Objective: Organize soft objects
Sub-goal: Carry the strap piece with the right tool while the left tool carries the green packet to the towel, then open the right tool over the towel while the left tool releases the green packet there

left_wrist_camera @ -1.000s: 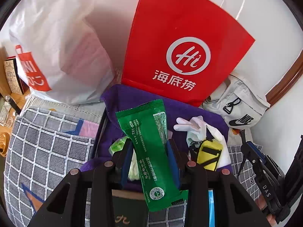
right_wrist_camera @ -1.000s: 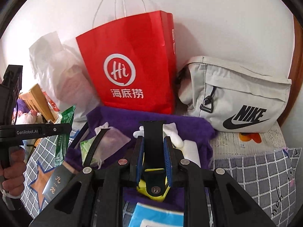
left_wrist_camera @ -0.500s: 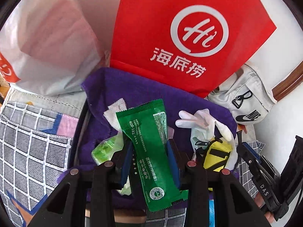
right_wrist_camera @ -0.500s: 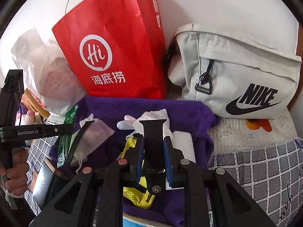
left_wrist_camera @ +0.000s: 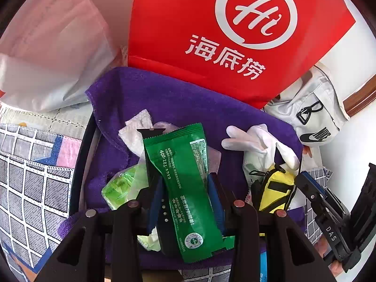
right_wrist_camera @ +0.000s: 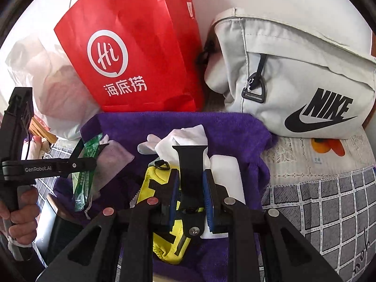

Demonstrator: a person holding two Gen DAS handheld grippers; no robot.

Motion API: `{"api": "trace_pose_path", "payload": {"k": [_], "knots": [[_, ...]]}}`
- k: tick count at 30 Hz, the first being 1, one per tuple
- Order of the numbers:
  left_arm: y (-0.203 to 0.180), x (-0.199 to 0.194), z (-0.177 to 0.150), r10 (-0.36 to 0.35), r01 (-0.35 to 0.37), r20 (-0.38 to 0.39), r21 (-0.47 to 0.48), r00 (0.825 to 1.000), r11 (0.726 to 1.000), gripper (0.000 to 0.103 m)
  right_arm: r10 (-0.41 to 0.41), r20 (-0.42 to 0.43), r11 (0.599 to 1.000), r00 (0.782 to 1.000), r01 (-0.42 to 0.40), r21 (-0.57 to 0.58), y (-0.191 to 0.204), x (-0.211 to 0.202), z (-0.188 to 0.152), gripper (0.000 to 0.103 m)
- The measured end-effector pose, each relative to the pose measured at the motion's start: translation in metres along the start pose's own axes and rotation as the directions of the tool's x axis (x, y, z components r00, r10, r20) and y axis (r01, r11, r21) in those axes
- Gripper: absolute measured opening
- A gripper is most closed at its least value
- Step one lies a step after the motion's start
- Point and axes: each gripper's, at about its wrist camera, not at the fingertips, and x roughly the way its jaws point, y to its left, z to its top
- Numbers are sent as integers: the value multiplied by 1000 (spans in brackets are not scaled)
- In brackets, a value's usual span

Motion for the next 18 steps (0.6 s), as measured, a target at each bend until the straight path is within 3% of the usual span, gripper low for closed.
{"api": "trace_pose_path", "payload": {"k": [6, 9, 18], "knots": [[1, 0, -1, -15, 15, -2, 0, 1000, 1000, 43, 17, -2, 1000, 1000, -17, 8, -2, -4, 1, 22], [0, 0, -2, -4, 4, -9, 6, 1000, 1000, 53, 18, 1, 1000, 1000, -18, -4, 1, -7, 2, 29], [-7, -28, -13, 52, -52, 10, 46, 999, 998, 54, 8, 33, 999, 999, -6, -40, 23, -35, 4, 46]]}}
